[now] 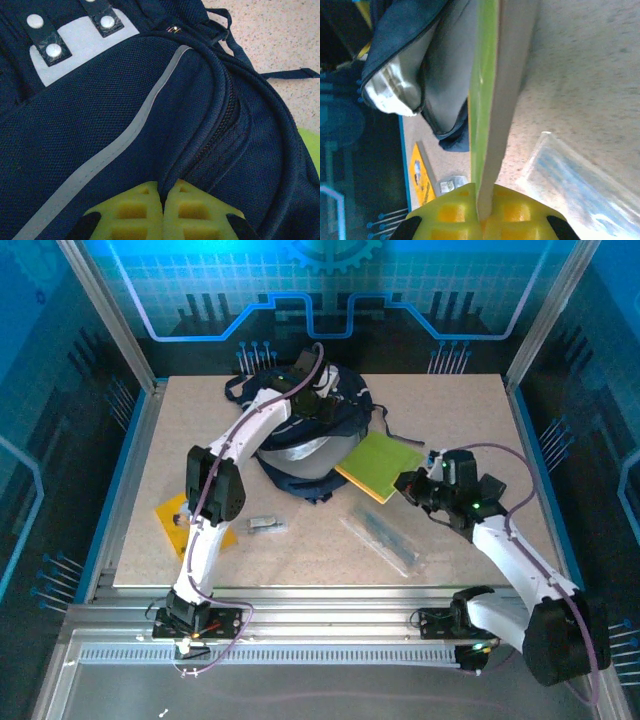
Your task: Pack books, pencil case, and school supplies into a backpack
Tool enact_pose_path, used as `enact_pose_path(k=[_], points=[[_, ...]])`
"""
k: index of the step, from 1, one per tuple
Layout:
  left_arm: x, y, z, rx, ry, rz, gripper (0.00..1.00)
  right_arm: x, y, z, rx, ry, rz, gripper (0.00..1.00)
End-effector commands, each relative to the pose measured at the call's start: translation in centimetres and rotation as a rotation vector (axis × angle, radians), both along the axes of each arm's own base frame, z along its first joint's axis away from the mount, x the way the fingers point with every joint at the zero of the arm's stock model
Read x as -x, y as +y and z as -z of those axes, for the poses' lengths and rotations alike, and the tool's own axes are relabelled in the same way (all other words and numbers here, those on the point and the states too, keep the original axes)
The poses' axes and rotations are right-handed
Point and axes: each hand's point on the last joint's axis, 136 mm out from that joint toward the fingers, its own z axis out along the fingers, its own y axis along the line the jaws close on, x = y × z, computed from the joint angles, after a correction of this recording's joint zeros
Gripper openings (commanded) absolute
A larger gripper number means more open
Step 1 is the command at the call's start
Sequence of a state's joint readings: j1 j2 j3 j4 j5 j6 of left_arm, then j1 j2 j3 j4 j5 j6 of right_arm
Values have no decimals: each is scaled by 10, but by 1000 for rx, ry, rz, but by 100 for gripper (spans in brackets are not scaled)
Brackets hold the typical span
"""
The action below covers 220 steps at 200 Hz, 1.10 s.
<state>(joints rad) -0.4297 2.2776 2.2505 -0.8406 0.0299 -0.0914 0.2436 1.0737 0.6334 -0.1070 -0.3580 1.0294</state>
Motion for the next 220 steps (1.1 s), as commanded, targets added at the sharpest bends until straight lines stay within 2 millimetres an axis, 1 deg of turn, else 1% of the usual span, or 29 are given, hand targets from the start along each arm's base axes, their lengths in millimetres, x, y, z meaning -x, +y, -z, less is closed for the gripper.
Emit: enact_pose_path(k=[1,22,27,32,61,70,73,88,107,127,143,146,147,152,158,183,197,220], points=[[-18,0,-27,91,-56,-65,0,-21,30,-24,-91,-116,0,0],[-15,-4,-28,117,-41,-69,0,-33,53,-26,-110,-145,-10,0],[-15,-4,-28,123,-40,-69,0,-36,57,-22,-108,-136,-7,0],[-14,-6,-28,130,-36,-70,0,-41,61,-24,-120,-151,-1,0],[-12,-10,-33,157,-33,-81,0,-64,88,-17,-157,-169,28,0],[-10,-12,-36,163,-36,-81,0,-73,93,-16,-152,-185,49,0],[-10,-13,-36,163,-35,-81,0,-75,95,-19,-155,-199,53,0],[-7,-17,-39,170,-37,-81,0,-88,105,-22,-163,-248,92,0],[-5,-21,-43,179,-42,-82,0,-105,113,-19,-171,-291,157,0],[-3,-23,-48,198,-47,-86,0,-122,118,-3,-187,-278,253,0],[-1,-26,-53,211,-51,-84,0,-137,127,18,-230,-237,319,0],[-1,-26,-53,211,-53,-83,0,-139,129,26,-234,-224,326,0],[0,-27,-54,211,-54,-82,0,-142,131,23,-244,-229,329,0],[0,-26,-56,213,-57,-83,0,-149,136,23,-271,-228,341,0],[1,-27,-58,217,-61,-83,0,-154,142,31,-287,-222,347,0],[4,-28,-67,228,-75,-81,0,-176,167,49,-304,-218,357,0],[5,-27,-71,228,-85,-83,0,-186,176,57,-286,-211,375,0],[5,-24,-70,220,-92,-88,0,-202,187,67,-254,-190,385,0]])
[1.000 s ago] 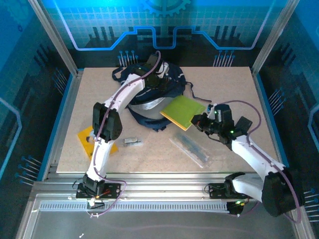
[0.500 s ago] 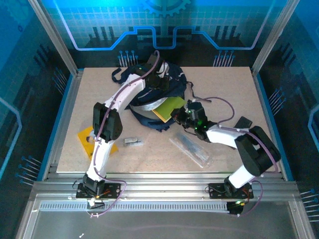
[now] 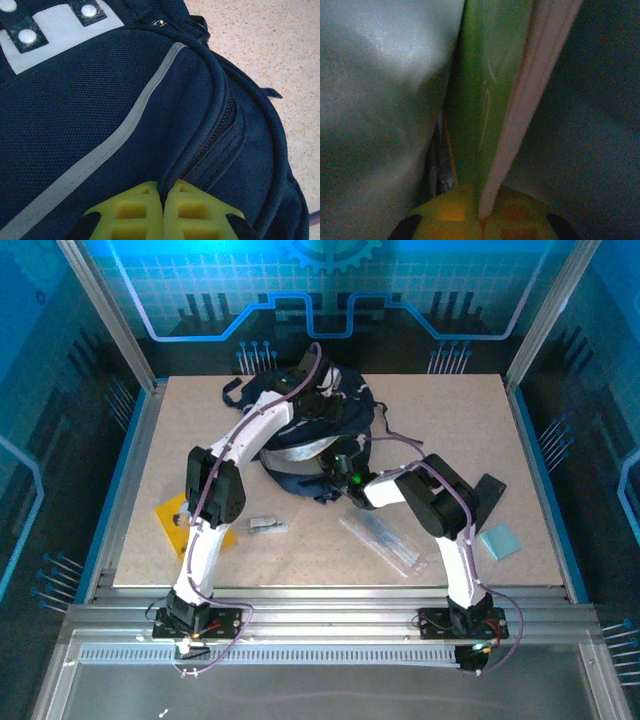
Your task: Pack books, pencil case, and school supplies into a backpack
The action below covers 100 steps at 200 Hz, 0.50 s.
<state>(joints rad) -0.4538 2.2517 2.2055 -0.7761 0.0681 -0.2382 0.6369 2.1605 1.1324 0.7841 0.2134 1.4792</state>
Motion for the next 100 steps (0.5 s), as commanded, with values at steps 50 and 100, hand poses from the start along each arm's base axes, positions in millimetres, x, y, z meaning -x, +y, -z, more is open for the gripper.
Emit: enact_pose_path(k=[50,100], points=[[-12,9,-54,107,-128,-79,0,-12,14,-9,1,109,3,41],[-28,21,-56,115,-152,-117,0,20,-14,-26,59,228,-2,71]])
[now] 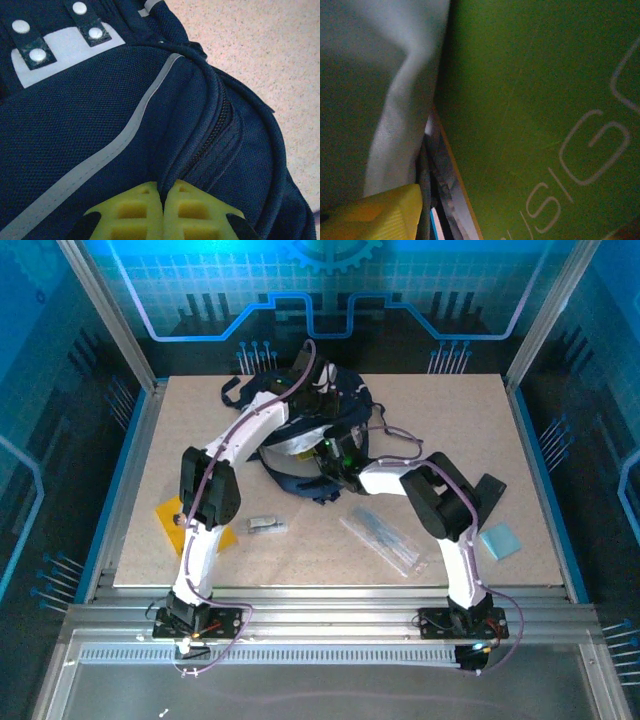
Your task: Pack books, pencil case, and school supplies into a backpack
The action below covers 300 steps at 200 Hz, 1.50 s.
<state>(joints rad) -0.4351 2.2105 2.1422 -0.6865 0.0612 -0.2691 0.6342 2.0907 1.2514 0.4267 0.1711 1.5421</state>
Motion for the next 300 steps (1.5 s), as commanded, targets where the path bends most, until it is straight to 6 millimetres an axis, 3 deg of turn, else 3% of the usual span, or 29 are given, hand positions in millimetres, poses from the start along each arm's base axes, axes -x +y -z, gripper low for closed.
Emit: enact_pose_path(k=[1,43,66,126,137,172,210,261,300], points=[[-18,12,-44,74,-102,-70,0,17,-18,-18,25,53,8,71],[-26,16,-39,66,-109,-88,0,43,-48,-22,68,134,-23,77],[-27,13,-38,82,-101,-85,0,44,-59,-21,122,136,-22,78],[-13,3,-51,94,-107,-51,0,8,-20,4,21,110,-132,33],[-9,-2,-52,95,-108,-41,0,-3,-11,-2,5,71,-141,23],[-4,-9,-55,100,-118,-32,0,-9,2,-11,8,46,-197,20],[-11,-4,-43,85,-112,-60,0,17,-21,-23,32,35,-228,24],[-11,-3,-28,91,-87,-73,0,80,-67,-47,189,47,-373,28],[1,-2,-23,88,-64,-67,0,125,-99,-62,330,54,-484,33]])
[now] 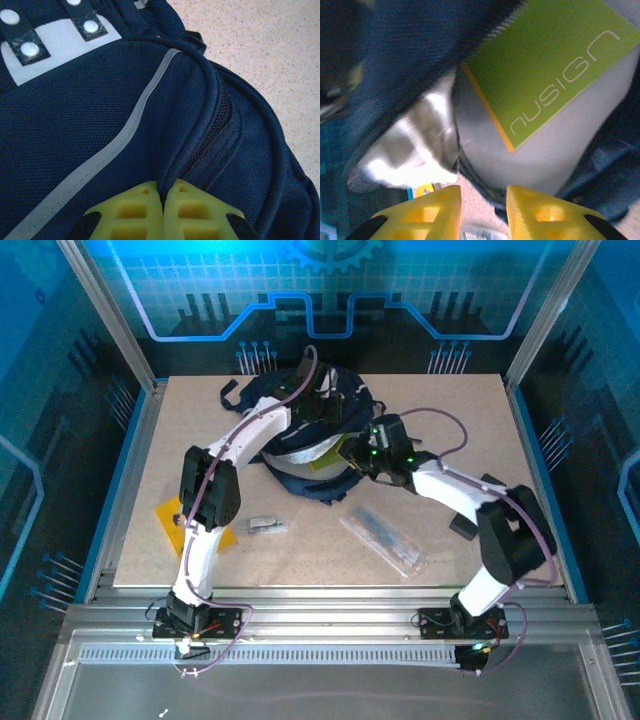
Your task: Pack books, pencil case, and school supplies into a backpack
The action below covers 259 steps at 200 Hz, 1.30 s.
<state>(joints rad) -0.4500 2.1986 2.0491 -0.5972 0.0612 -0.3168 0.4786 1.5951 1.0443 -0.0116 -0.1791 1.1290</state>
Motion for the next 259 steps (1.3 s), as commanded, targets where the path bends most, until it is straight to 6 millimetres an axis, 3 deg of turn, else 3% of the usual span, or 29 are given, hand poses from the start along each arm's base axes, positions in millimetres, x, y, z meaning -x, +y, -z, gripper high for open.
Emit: enact_pose_path(k=[1,11,24,35,45,49,63,84,100,141,176,217,259], points=[[-1,6,-40,58,-75,-49,0,39,-21,10,152,36,-124,33],[5,9,-39,58,-63,-54,18,47,-29,4,203,22,-150,41],[14,17,-40,55,-56,-75,58,55,-38,-7,261,0,-172,52],[24,26,-42,56,-57,-97,73,58,-45,-16,308,-29,-180,64],[35,37,-41,55,-51,-121,95,58,-51,-25,344,-58,-176,80],[39,42,-40,52,-45,-133,98,58,-53,-28,353,-68,-175,84],[57,63,-41,54,-27,-173,99,58,-58,-38,387,-101,-179,100],[87,101,-36,42,10,-250,99,55,-54,-46,407,-140,-209,100],[112,136,-28,14,46,-328,99,54,-37,-49,384,-173,-274,100],[178,228,7,57,160,-619,99,70,51,-46,330,-260,-545,98],[231,290,31,151,217,-854,99,99,137,-23,278,-277,-780,89],[275,337,61,208,299,-1059,99,122,213,8,223,-286,-924,88],[305,363,96,264,381,-1221,99,127,259,41,251,-287,-978,86]])
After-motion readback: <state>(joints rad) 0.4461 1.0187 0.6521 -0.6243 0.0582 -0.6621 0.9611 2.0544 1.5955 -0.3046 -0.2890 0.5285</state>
